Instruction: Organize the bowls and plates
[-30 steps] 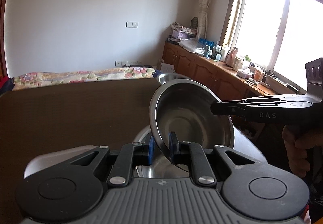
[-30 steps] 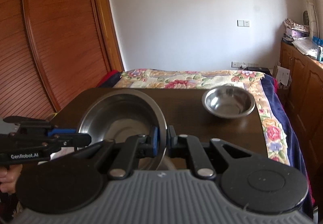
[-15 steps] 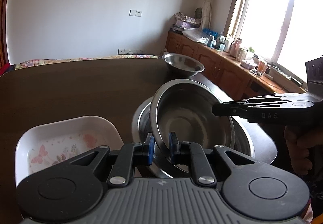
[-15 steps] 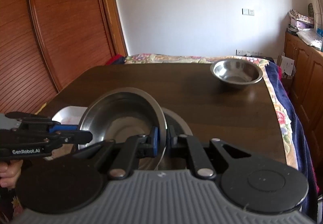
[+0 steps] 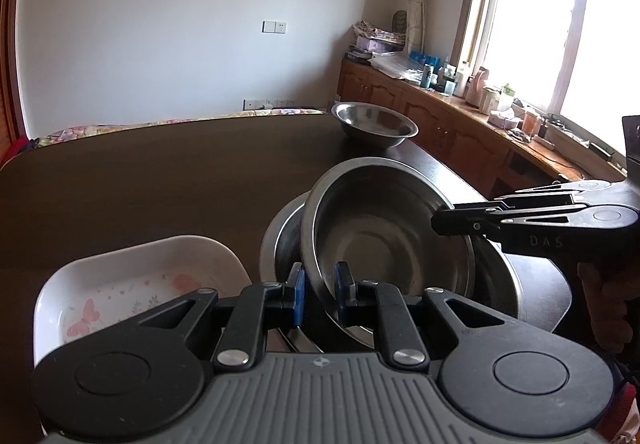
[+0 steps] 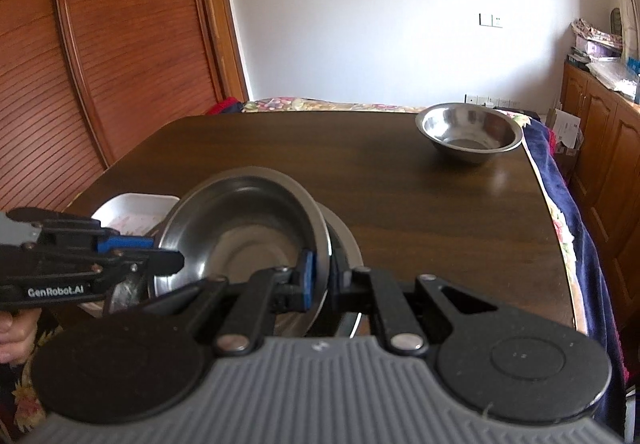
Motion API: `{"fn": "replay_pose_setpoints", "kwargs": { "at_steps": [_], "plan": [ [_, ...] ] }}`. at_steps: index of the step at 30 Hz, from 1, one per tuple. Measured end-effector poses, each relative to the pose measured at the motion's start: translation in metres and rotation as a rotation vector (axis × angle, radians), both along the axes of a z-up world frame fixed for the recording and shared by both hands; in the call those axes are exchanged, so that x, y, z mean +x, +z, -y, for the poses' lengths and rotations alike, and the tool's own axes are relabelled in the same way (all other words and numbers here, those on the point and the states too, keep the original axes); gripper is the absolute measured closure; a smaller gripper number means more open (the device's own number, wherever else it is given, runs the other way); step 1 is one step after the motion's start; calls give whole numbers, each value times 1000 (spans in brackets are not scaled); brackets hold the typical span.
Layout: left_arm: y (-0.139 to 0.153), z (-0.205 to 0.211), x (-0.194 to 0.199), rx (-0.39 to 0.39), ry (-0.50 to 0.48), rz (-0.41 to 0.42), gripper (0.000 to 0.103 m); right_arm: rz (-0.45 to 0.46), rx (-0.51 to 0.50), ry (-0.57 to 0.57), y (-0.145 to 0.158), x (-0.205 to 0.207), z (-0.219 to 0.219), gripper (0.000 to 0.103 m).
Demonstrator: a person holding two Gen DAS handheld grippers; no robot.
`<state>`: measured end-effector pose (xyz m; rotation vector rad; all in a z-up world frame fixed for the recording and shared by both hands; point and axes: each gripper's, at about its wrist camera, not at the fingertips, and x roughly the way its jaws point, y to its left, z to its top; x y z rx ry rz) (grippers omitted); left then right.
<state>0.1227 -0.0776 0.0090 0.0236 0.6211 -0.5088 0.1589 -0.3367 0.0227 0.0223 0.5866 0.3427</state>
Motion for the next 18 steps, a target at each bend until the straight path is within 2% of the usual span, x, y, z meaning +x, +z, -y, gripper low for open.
{"fn": "replay_pose_setpoints", "kwargs": {
  "at_steps": [10, 12, 18],
  "plan": [
    [0, -8, 1, -27, 8, 8, 53, 34, -43, 5, -4, -7, -7, 88],
    [1, -10, 1, -33, 12, 13, 50, 38, -39, 12, -4, -7, -7, 80],
    [11, -13, -8, -36, 31, 76, 34, 95, -42, 19, 1, -15, -12, 69]
  ]
}}
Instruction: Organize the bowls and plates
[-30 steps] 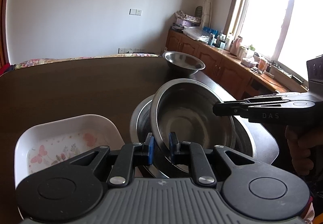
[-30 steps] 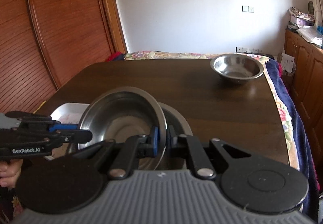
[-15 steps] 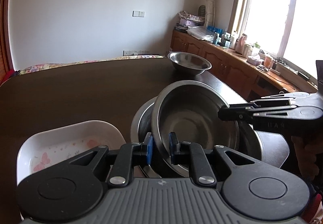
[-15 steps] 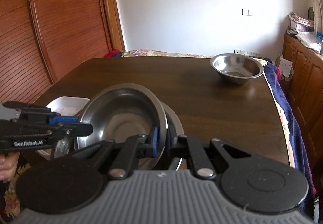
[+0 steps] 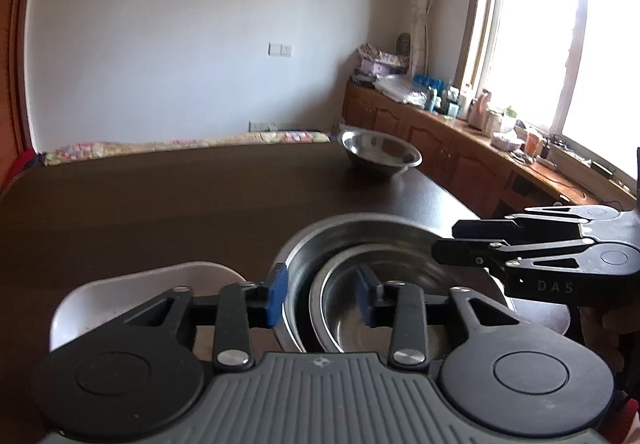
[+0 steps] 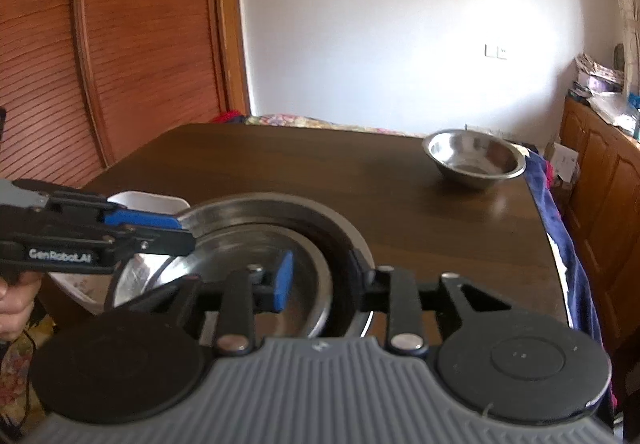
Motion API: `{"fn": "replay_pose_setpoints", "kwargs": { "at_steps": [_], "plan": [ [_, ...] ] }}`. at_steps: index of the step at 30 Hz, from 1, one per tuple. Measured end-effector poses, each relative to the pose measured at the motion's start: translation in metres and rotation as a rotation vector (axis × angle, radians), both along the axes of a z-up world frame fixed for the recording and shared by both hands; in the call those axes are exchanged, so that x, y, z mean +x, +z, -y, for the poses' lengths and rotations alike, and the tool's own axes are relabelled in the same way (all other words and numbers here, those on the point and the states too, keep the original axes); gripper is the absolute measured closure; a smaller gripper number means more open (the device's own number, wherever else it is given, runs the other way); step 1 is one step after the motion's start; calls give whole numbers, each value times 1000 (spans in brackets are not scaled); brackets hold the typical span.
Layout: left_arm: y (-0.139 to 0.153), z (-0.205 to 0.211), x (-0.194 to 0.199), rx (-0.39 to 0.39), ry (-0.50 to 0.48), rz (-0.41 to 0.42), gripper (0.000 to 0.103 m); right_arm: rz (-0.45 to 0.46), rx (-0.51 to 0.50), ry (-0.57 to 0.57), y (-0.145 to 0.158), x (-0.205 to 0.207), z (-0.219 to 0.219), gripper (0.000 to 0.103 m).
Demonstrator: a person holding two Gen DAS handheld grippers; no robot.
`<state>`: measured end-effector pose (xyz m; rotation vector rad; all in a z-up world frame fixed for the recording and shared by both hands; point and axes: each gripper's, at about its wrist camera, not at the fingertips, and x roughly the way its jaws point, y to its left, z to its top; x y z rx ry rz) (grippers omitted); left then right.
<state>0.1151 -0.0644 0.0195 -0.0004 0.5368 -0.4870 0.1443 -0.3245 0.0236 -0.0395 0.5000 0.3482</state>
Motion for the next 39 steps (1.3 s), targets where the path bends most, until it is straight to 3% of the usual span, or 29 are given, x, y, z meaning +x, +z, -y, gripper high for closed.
{"fn": "replay_pose_setpoints", "kwargs": {
  "at_steps": [13, 22, 29, 34, 39],
  "plan": [
    [14, -2, -6, 15, 27, 82, 23, 94, 13, -29, 13, -15, 7, 59],
    [17, -2, -7, 29, 60, 131, 3, 143, 4, -60, 17, -19, 14, 46],
    [21, -3, -7, 38, 79, 161, 0, 188, 23, -91, 20, -22, 22, 12],
    [23, -4, -7, 36, 87, 178, 0, 213, 31, -107, 20, -20, 28, 0],
    [27, 0, -7, 40, 88, 194, 0, 233, 17, -134, 17, -17, 33, 0]
  ]
}}
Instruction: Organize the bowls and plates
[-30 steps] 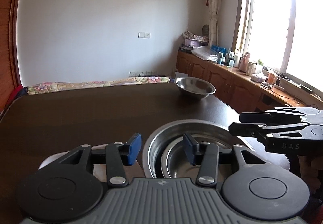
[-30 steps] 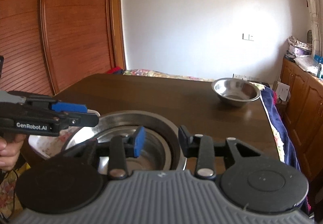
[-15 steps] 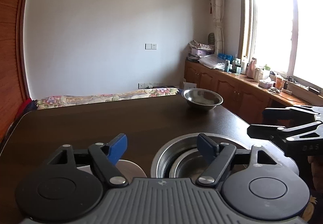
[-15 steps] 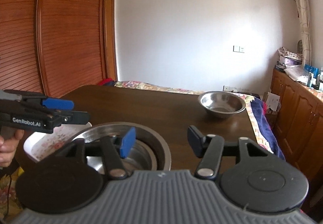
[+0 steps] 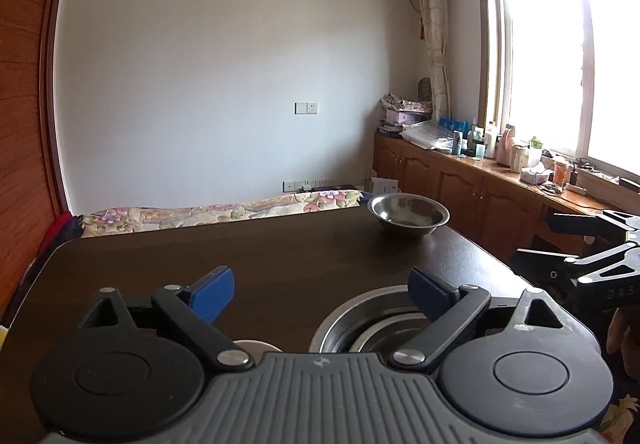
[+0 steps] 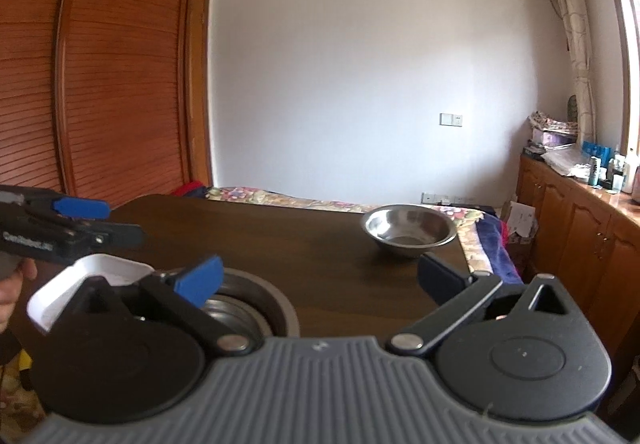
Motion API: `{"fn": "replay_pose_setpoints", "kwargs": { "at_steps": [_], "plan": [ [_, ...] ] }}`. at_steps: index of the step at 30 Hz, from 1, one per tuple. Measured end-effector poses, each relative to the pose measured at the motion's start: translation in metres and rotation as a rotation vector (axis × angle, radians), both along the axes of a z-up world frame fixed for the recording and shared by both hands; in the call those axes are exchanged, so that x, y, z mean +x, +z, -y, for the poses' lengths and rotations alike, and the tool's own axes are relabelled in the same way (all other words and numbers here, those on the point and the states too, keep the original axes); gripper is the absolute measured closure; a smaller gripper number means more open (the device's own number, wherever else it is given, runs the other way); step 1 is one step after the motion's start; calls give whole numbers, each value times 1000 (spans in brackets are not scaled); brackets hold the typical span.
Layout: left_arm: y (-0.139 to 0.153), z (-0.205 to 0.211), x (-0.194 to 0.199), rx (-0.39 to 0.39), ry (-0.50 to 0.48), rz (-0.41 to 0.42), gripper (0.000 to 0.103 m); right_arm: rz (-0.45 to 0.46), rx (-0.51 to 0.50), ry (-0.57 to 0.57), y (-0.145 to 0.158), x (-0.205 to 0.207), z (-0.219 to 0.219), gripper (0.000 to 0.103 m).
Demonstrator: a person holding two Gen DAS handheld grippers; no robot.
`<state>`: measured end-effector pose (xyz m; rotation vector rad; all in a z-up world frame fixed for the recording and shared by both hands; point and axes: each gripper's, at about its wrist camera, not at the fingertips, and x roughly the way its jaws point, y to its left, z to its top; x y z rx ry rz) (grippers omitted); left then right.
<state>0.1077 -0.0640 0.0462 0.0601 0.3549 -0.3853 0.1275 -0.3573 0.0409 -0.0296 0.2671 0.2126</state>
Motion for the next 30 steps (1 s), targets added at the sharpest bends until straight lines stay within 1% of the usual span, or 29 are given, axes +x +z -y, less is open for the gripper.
{"fn": "replay_pose_setpoints", "kwargs": {
  "at_steps": [4, 10, 14, 19, 22, 26, 30],
  "plan": [
    [2, 5, 4, 9, -2, 1, 0, 4, -14, -37, -3, 6, 6, 0],
    [11, 19, 22, 22, -23, 7, 0, -11, -15, -87, -8, 22, 19, 0],
    [18, 30, 38, 16, -31, 3, 0, -26, 2, -88, -11, 35, 32, 0],
    [23, 45, 58, 35, -36, 10, 0, -35, 18, -99, -9, 55, 50, 0],
    [24, 52, 68, 28, -40, 7, 0, -35, 28, -121, -8, 68, 60, 0],
    [23, 61, 85, 6, -59, -14, 0, -48, 40, -119, -8, 86, 71, 0],
    [22, 70, 105, 11, -55, -26, 0, -62, 25, -117, -8, 104, 79, 0]
  ]
}}
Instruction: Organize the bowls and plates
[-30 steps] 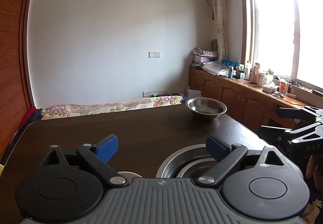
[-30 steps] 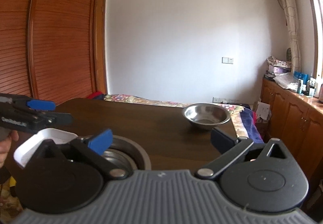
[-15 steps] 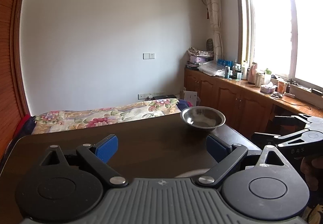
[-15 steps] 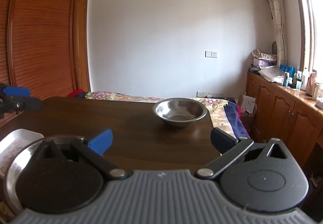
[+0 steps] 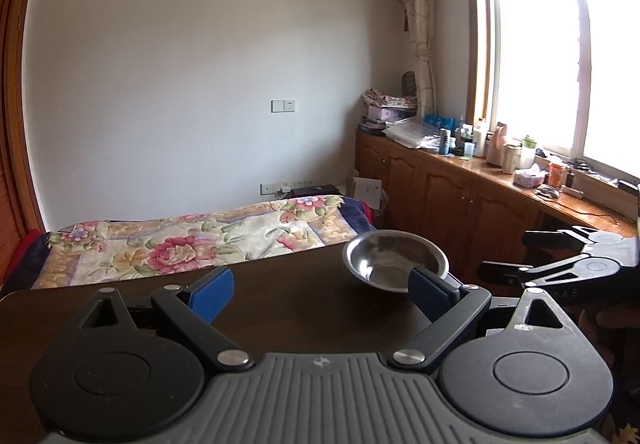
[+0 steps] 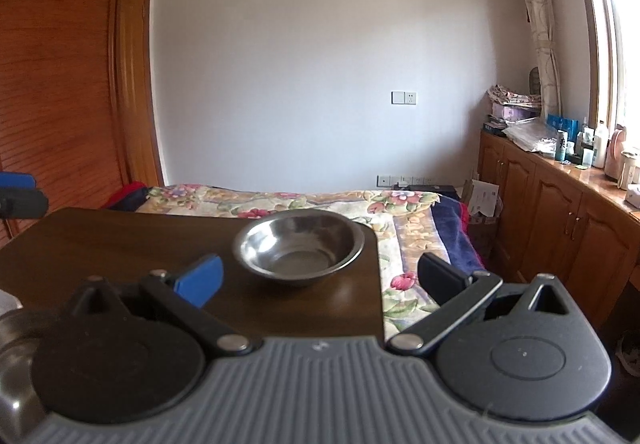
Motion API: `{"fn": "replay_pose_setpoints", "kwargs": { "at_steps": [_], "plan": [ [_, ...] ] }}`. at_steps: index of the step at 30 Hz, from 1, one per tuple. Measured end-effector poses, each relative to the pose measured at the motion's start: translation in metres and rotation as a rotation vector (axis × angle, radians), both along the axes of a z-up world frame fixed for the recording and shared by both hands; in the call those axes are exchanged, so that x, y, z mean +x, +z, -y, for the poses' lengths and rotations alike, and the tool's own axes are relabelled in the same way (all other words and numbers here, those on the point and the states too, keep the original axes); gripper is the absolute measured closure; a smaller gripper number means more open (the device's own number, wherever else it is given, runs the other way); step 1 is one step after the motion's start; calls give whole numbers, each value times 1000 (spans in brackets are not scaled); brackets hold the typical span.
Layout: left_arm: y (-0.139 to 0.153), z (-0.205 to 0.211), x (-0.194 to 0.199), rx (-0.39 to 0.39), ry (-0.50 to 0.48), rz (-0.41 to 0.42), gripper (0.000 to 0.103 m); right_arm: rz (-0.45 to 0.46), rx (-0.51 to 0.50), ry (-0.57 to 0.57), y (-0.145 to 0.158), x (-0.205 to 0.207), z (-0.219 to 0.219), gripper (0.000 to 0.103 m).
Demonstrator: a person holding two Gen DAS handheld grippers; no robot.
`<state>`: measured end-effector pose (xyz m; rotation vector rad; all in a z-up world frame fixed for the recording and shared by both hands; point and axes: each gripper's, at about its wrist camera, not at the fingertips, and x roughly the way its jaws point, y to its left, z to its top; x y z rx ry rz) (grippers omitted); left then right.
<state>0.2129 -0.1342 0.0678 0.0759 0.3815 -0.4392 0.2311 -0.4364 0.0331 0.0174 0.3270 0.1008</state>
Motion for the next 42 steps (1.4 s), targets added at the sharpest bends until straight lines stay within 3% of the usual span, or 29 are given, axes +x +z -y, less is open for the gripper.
{"fn": "replay_pose_setpoints", "kwargs": {
  "at_steps": [8, 11, 15, 19, 24, 30, 33, 40, 42],
  "plan": [
    [-5, 19, 37, 40, -10, -50, 0, -29, -16, 28, -2, 28, 8, 2],
    [-9, 26, 50, 62, -23, -73, 0, -57, -19, 34, -5, 42, 11, 17],
    [-16, 37, 71, 70, -37, -117, 0, -89, -12, 33, -10, 58, 13, 22],
    [-23, 48, 94, 83, -54, -166, 7, -116, 20, 33, -14, 74, 22, 26],
    [-36, 66, 117, 143, -82, -212, 9, -162, 48, 38, -22, 90, 29, 35],
    [-50, 75, 140, 139, -94, -292, 13, -196, 91, 57, -28, 100, 36, 42],
    [-52, 73, 149, 97, -99, -333, 14, -210, 115, 68, -31, 101, 39, 49],
    [-50, 74, 154, 36, -127, -377, 30, -237, 187, 101, -31, 104, 42, 62],
    [-51, 76, 153, 30, -141, -390, 40, -244, 201, 118, -31, 105, 40, 76]
  ]
}}
